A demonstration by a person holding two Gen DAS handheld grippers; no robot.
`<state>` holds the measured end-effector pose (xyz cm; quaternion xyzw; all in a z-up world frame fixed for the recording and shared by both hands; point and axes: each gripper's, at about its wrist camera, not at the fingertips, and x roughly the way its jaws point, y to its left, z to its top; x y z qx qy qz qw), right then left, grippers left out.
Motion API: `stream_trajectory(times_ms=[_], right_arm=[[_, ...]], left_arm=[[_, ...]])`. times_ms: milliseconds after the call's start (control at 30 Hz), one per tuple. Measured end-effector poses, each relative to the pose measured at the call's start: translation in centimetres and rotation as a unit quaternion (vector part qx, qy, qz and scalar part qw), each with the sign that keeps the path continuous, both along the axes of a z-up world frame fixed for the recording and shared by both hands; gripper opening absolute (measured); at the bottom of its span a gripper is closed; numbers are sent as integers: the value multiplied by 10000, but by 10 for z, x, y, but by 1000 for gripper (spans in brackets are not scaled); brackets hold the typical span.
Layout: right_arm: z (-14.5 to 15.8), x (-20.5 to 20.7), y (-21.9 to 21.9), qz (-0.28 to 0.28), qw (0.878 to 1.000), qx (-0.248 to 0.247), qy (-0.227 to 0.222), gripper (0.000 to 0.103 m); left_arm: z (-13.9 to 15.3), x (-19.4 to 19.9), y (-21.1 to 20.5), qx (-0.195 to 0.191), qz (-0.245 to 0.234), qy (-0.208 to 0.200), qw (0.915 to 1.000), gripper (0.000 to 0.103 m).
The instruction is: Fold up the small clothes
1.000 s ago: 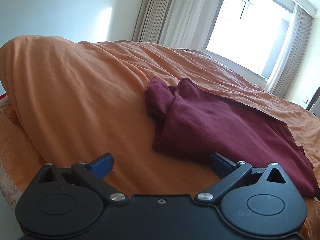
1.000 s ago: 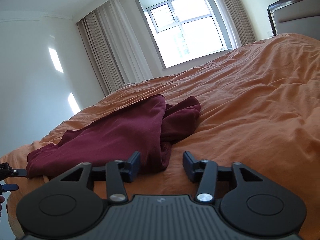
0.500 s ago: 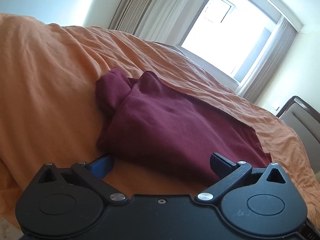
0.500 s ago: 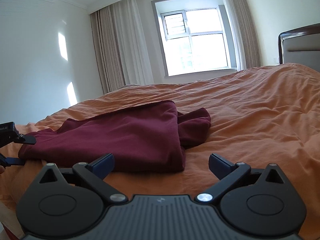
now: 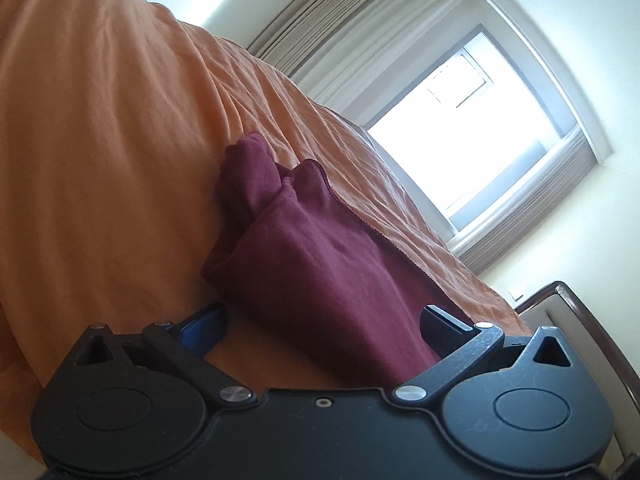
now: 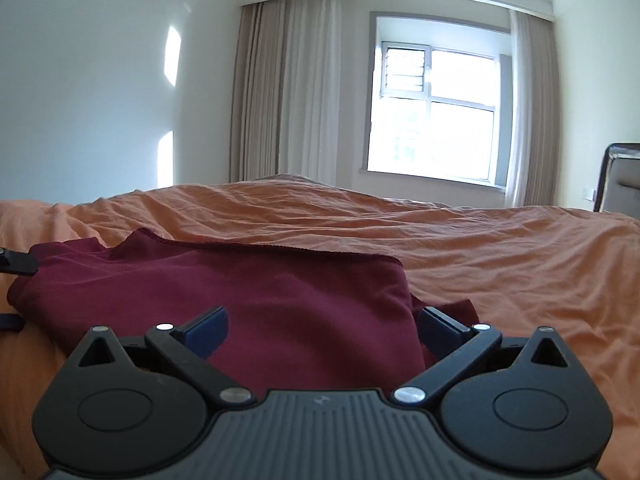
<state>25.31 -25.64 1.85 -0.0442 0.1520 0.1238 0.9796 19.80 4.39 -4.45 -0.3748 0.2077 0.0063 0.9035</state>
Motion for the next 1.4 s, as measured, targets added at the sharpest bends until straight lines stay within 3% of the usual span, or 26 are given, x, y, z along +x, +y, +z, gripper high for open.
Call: stream_trajectory(times_ms=[167,300,433,633,1000,1233,1400], right_arm=[[12,78,43,418,9982,-389,198,103],[7,138,80,349,9948,-654,700,103],[1,168,103,398,9923,-1058,503,103],[-15,192,110,372,9862,-1377,841,103],[-17,112,102,879,9795,-1750,462,103],[-16,62,89,977,9857,-1225,619,103],[-23,27,86,668,9906,-1181,175,103]], left_arm=[[-3,0,-1,93,-16,12,10000,102],[-2,3,-1,106,-40,51,9999,102],[-2,5,3,20,-71,63,10000,102],[-6,6,7,-52,-69,49,10000,102],[-2,3,3,79,-47,76,9999,102],[4,5,-6,205,1,138,9997,102],[7,6,-13,299,43,179,9994,102]])
